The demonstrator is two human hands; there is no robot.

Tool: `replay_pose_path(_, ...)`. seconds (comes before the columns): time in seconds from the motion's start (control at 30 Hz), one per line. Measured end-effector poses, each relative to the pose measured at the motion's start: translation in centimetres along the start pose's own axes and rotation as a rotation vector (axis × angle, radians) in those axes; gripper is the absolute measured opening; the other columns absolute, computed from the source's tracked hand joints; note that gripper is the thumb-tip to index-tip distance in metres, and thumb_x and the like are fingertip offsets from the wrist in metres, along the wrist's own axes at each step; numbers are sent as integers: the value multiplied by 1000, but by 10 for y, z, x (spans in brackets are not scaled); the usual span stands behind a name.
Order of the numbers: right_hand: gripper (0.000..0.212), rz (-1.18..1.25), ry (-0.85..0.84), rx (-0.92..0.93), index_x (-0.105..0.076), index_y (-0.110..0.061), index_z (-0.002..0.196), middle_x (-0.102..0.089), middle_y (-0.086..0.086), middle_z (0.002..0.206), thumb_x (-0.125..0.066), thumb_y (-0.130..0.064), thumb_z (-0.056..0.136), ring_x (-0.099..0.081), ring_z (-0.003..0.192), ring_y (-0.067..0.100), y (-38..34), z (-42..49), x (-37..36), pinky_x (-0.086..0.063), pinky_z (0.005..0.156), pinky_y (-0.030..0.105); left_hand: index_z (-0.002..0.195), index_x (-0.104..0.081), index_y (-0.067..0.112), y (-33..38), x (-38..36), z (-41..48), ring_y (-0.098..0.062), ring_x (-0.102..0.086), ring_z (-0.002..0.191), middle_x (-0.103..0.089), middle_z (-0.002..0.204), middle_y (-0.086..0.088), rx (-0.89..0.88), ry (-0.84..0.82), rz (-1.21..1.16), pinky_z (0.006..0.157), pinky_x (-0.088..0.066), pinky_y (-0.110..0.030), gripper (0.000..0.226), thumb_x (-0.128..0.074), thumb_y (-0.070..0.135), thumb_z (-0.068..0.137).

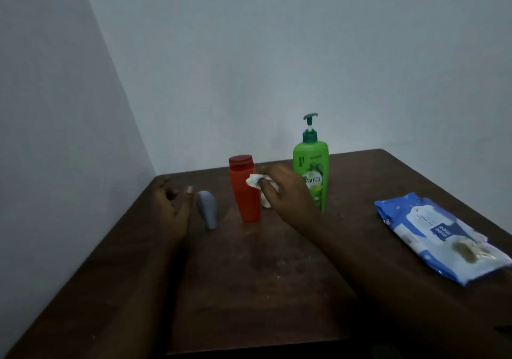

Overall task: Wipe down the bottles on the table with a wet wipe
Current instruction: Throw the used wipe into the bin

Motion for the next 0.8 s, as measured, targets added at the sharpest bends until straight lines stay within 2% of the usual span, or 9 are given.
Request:
replay_pose_path(0.07, 13, 185, 7, -235, -74, -16, 103, -76, -3, 95, -67, -9, 94, -72, 86, 11, 10, 4, 8, -57, 74, 30, 121, -53, 35, 41, 17, -4, -15, -63, 95, -62, 104, 0, -164, 187, -31, 88, -56, -54, 26, -55, 52, 101)
replay_pose_path(0.13, 12, 456, 17, -431, -71, -15, 99, -78, 4, 90, -71, -5, 93, -75, 78, 18, 19, 1, 18, -61, 68, 36, 108, -58, 28, 99, 17, -23, -2, -61, 89, -63, 98, 4, -256, 185, -94, 85, -57, -48, 11, -51, 36, 108)
replay_pose_path(0.23, 17, 757, 24, -585, -66, -6, 101, -78, 11, 87, -68, 8, 91, -75, 74, 26, 21, -9, 38, -64, 66, 39, 103, -69, 24, 153, -27, -52, 4, -66, 86, -72, 95, 7, -105, -128, -215, 88, -59, -33, 32, -45, 44, 110)
replay_pose_path(0.27, 18, 791, 20, -597, -66, -5, 99, -77, 11, 86, -66, 11, 91, -74, 74, 24, 19, -13, 49, -64, 65, 37, 104, -73, 20, 164, -51, -65, -2, -69, 85, -75, 95, 4, 11, -266, -326, 89, -59, -38, 41, -45, 50, 108)
replay_pose_path(0.33, 20, 775, 10, -581, -67, -6, 91, -76, 7, 82, -64, 14, 90, -72, 73, 18, 15, -19, 66, -63, 65, 29, 109, -75, 11, 178, -87, -90, -19, -72, 85, -79, 97, -5, 259, -485, -600, 87, -56, -48, 46, -50, 49, 106)
replay_pose_path(0.4, 21, 720, 41, -563, -68, -5, 88, -75, 2, 81, -63, 15, 89, -71, 75, 14, 15, -30, 92, -60, 67, 25, 110, -74, 7, 195, -114, -113, -26, -74, 90, -79, 104, -15, 352, -616, -727, 89, -58, -49, 32, -59, 35, 105)
replay_pose_path(0.5, 21, 714, 145, -581, -71, -3, 87, -76, 3, 87, -61, 16, 90, -72, 84, 19, 24, -52, 143, -61, 74, 28, 109, -75, 5, 223, -143, -141, -26, -75, 90, -77, 108, -21, 300, -687, -810, 80, -65, -37, 14, -69, 11, 97)
replay_pose_path(0.7, 27, 870, 267, -753, -69, 6, 113, -76, 20, 110, -47, 11, 99, -76, 100, 32, 37, -98, 214, -64, 80, 33, 110, -74, 4, 263, -188, -177, -24, -77, 90, -79, 95, -11, 180, -753, -800, 81, -65, -36, 25, -74, -7, 88)
replay_pose_path(0.8, 20, 658, 291, -762, -73, -7, 113, -78, 14, 102, -64, 0, 96, -77, 94, 29, 40, -116, 247, -63, 81, 33, 102, -76, 8, 277, -202, -190, -24, -76, 82, -78, 84, -8, 129, -740, -755, 74, -63, -33, 24, -77, -8, 86)
Point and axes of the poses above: each hand's wrist, its own z-axis towards the middle knuckle, its own x-axis out of the back of the hand, y = z × x, the point moved 8 cm from there along z, towards the middle knuckle
